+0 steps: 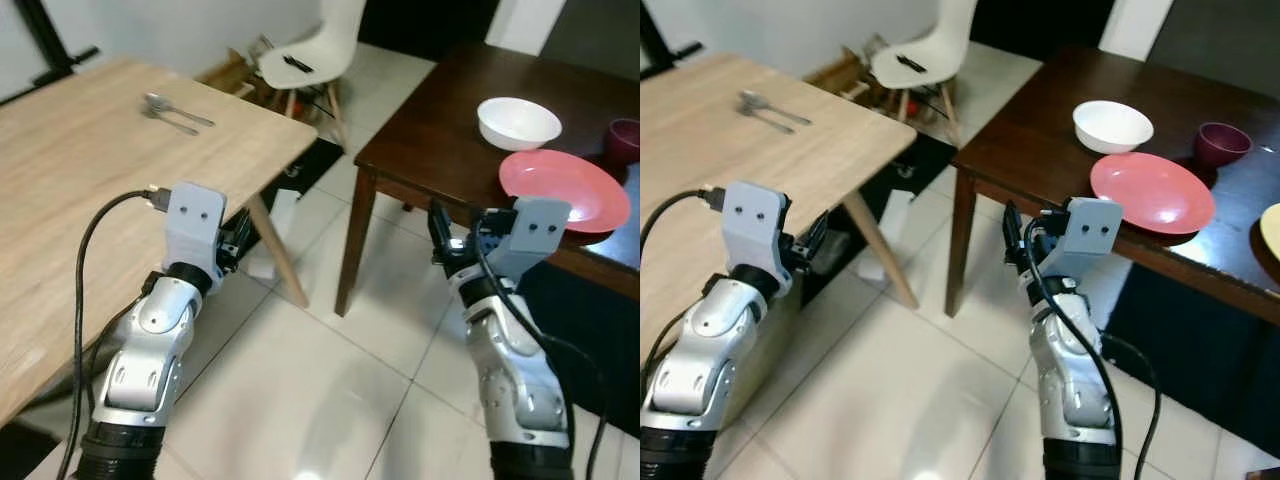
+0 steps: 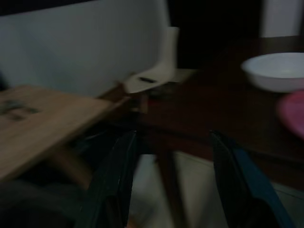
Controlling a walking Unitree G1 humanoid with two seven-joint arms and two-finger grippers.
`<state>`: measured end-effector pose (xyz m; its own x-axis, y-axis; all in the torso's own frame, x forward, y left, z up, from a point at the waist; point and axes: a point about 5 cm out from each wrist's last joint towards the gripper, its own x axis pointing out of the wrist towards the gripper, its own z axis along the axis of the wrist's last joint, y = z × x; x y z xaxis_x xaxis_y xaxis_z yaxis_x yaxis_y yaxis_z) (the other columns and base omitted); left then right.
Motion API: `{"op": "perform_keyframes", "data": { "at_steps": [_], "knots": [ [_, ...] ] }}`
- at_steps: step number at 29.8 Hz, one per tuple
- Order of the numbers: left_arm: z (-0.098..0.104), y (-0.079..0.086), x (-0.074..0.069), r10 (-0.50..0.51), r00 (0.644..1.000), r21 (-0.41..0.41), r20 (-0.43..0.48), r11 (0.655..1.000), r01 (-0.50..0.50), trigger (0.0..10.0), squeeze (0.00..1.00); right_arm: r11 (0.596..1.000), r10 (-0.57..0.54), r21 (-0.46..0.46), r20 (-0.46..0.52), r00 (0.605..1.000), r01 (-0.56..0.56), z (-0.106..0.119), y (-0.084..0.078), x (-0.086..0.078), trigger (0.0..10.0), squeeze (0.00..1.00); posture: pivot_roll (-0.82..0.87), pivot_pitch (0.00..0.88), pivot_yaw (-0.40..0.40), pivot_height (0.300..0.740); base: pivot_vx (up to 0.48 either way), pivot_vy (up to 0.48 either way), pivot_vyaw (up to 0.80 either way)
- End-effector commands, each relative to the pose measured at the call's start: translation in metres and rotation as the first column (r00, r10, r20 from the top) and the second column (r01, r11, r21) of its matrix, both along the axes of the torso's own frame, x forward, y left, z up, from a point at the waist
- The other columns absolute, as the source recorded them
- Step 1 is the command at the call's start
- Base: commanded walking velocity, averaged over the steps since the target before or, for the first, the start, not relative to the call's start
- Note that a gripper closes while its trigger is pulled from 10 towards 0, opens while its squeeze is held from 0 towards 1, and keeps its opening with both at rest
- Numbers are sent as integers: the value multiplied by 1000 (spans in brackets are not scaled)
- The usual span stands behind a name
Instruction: Setting the table
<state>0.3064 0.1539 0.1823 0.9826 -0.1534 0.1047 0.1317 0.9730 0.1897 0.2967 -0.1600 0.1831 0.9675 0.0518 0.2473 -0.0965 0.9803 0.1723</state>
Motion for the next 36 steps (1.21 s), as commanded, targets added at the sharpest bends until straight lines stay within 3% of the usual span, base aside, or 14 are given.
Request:
{"op": "perform_keyframes", "data": {
  "at_steps": [1, 12, 25, 32, 36],
  "knots": [
    [-3, -2, 0, -6, 1000, 9, -8, 1000, 6, 10000, 0, 1000, -18, 5, 7, 1000, 18, 1, -4, -1, 10000, 0, -156, 3, 61, 740, 480, 0, 0],
    [-3, -2, 0, -7, 1000, 8, -8, 1000, 7, 10000, 0, 1000, -18, 2, 8, 1000, 18, 1, -5, -1, 10000, 0, -156, 3, 61, 740, 480, 0, 0],
    [-2, -2, 0, -5, 1000, 8, -3, 1000, 5, 10000, 0, 999, 2, 33, 6, 1000, -2, 2, -7, 1, 10000, 0, -153, 3, 58, 740, 480, 0, 725],
    [-2, -2, 0, -6, 1000, 1, -9, 1000, 6, 10000, 0, 986, 38, 161, -1, 999, -38, 5, -13, 5, 10000, 0, -149, 5, 57, 740, 379, 0, 305],
    [-2, -4, -1, -20, 1000, -6, -14, 1000, 20, 10000, 0, 989, 15, 150, 1, 1000, -15, 8, -22, 7, 10000, 0, -149, 4, 57, 740, 0, 0, 0]
  ]
}}
